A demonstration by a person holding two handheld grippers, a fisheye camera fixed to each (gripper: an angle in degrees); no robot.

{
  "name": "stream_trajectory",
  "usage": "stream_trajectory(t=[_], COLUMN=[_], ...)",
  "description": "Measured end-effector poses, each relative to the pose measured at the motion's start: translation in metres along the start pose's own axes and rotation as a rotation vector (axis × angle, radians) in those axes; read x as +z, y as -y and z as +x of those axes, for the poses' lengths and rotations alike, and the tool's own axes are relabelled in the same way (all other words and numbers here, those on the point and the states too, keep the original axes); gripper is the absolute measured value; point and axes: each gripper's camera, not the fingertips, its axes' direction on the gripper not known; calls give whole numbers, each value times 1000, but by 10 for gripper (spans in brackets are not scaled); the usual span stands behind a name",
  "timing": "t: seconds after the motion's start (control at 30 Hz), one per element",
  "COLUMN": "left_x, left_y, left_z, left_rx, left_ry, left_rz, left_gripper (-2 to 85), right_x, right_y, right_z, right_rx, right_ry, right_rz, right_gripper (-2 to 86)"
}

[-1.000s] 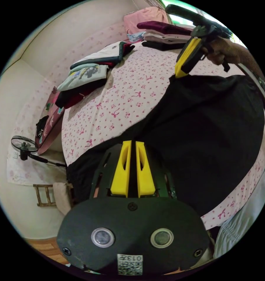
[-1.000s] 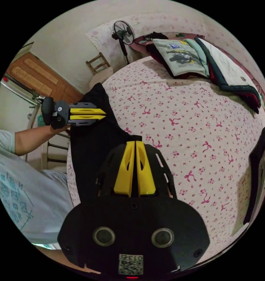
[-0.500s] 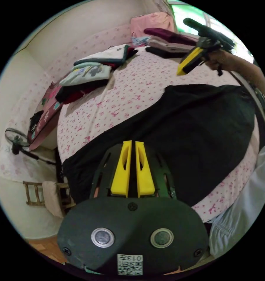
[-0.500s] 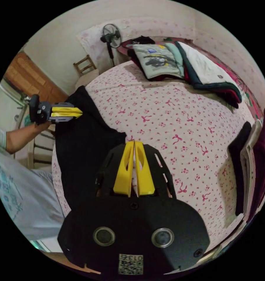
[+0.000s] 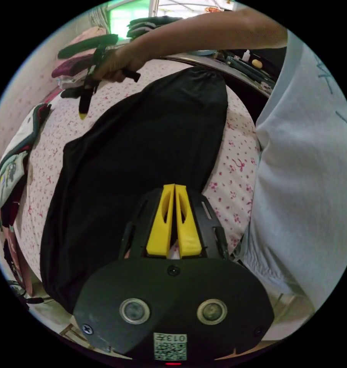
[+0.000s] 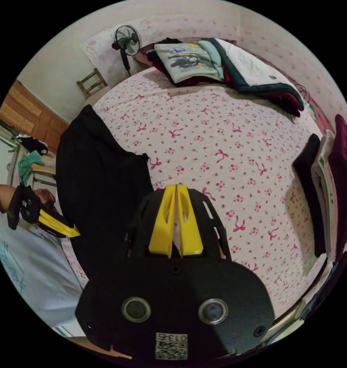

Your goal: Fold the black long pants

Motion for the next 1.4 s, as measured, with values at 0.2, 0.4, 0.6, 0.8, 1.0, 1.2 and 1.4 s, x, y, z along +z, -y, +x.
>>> stream_trajectory(t=[0.2,0.4,0.6,0.8,1.0,1.2,1.4], left_x=[-13,-17,-9,-25,-7,-15,3], left_y=[10,52,65,96,126,155,212], left_z=[-3,-7,0,9,25,34,55], left_rx=[-9,-5,-31,-50,-19,-63,-32], left_ry=[-57,-110,-144,-148,-102,-71,-67], left_rz=[-15,-10,-16,33,-58,-27,-32], left_gripper=[-3,-4,-4,-4,-4,-4,-3], right_x=[-30,5,16,-14,32,-5,10], right_y=[-53,-81,-108,-162,-214,-303,-361], right_z=[7,-20,18,8,-24,21,2], right_rx=[34,-95,76,107,120,482,437], right_ry=[8,94,13,32,-58,-168,-151], right_rz=[87,-45,-18,169,10,188,139], right_gripper=[1,1,1,2,0,1,1])
